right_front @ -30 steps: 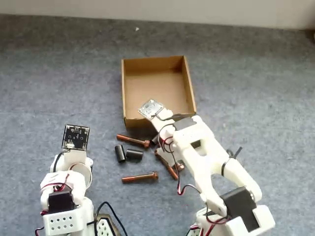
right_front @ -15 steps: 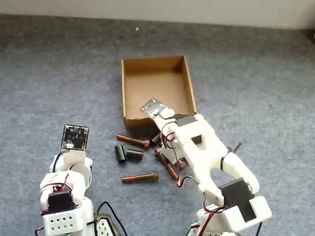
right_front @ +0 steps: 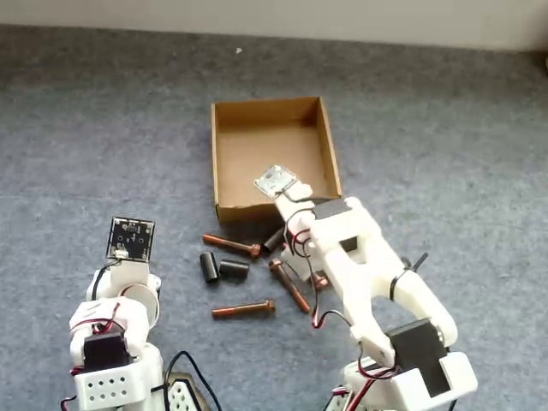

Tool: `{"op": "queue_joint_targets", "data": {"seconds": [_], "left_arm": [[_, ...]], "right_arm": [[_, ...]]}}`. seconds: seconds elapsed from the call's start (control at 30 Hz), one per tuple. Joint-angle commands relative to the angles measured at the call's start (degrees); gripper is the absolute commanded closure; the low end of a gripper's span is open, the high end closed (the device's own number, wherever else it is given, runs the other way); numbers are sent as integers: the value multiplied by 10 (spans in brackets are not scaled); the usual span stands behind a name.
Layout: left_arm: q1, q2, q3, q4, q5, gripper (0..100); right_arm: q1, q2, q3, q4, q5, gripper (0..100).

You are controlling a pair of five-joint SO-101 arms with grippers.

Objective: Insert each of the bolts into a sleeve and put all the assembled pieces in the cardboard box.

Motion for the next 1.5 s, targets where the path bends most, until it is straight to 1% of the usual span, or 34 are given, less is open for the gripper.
{"op": "queue_joint_targets", "data": {"seconds": [0.0, 0.2, 0.37, 0.57, 0.67, 0.73, 0.9, 1.13, 1.2, 1.3, 1.47], "left_arm": [[-3, -2, 5, -12, -9, 989], [-3, -2, 5, -12, -9, 989], [-3, -2, 5, -12, -9, 989], [-4, -2, 5, -12, -9, 989], [-5, -2, 5, -12, -9, 989], [-5, -2, 6, -12, -9, 989], [-5, -2, 6, -12, -9, 989], [-4, -2, 6, -12, -9, 989], [-4, -2, 6, -12, -9, 989], [-3, -2, 6, -12, -9, 989], [-3, -2, 6, -12, -9, 989]], "right_arm": [[22, -28, -44, 5, -3, 821], [24, -28, -44, 0, 17, 848], [24, -22, -41, -20, 17, 864], [25, 72, -44, -20, 17, 886], [34, 88, -56, -19, 17, 887], [37, 83, -54, -14, 17, 893], [40, 65, -58, 26, 17, 947], [40, 62, -58, 65, 17, 943], [40, 63, -58, 74, 17, 920], [40, 64, -54, 83, 38, 900], [41, 62, -54, 82, 40, 901]]}}
